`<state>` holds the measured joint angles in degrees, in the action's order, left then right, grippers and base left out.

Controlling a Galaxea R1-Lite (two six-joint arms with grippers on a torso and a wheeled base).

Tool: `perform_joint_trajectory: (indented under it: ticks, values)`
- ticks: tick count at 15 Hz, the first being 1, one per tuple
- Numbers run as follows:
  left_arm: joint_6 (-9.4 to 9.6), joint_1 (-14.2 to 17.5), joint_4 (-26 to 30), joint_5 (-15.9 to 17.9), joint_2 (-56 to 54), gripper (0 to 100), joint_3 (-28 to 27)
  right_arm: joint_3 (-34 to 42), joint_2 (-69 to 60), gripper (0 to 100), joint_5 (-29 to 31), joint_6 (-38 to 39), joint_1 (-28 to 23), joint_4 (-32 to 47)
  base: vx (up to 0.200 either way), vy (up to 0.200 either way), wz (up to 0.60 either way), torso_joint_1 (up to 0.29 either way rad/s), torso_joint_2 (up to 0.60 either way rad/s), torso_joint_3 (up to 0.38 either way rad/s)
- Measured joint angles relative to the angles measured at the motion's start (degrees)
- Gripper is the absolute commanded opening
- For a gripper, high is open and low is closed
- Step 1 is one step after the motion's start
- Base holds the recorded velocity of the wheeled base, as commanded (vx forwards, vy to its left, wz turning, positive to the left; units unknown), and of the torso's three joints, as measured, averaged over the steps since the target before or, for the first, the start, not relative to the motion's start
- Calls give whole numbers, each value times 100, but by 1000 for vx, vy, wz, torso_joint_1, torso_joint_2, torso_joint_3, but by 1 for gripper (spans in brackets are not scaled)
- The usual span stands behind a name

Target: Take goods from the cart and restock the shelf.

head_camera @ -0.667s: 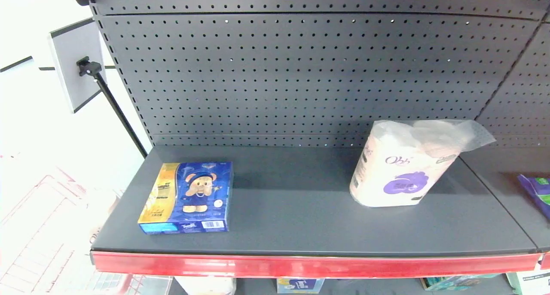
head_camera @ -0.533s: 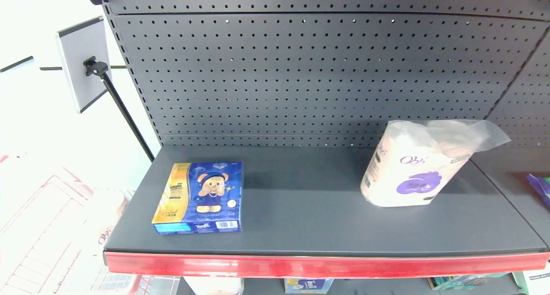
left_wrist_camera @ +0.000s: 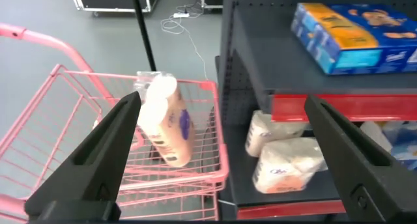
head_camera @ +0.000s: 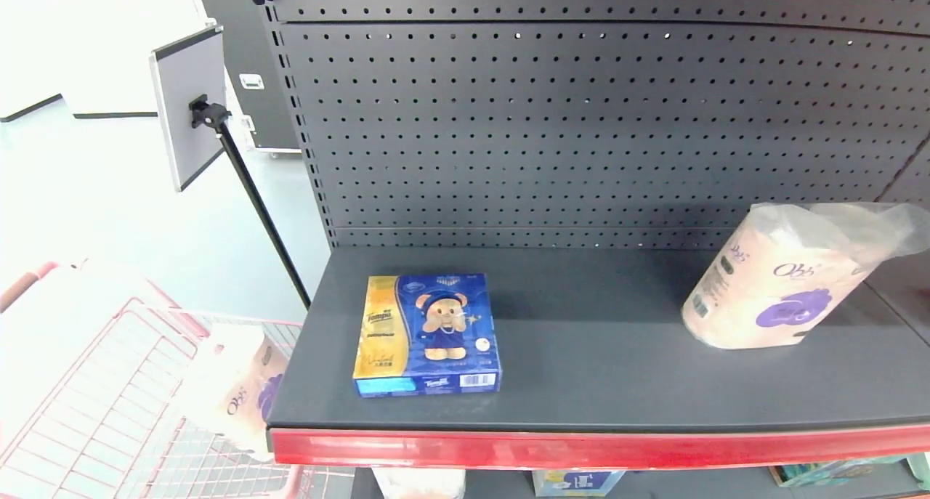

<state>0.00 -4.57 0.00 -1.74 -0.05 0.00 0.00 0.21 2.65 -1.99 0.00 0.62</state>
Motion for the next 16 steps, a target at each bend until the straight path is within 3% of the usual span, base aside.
perform_joint_trajectory:
  ticks: [14, 16]
  values:
    - [0, 4, 0, 2, 0, 100, 0, 0, 0, 100, 0, -1, 0, 0, 0, 200, 0, 3, 2, 3]
    - [0, 0, 0, 0, 0, 100, 0, 0, 0, 100, 0, -1, 0, 2, 0, 0, 0, 0, 0, 0]
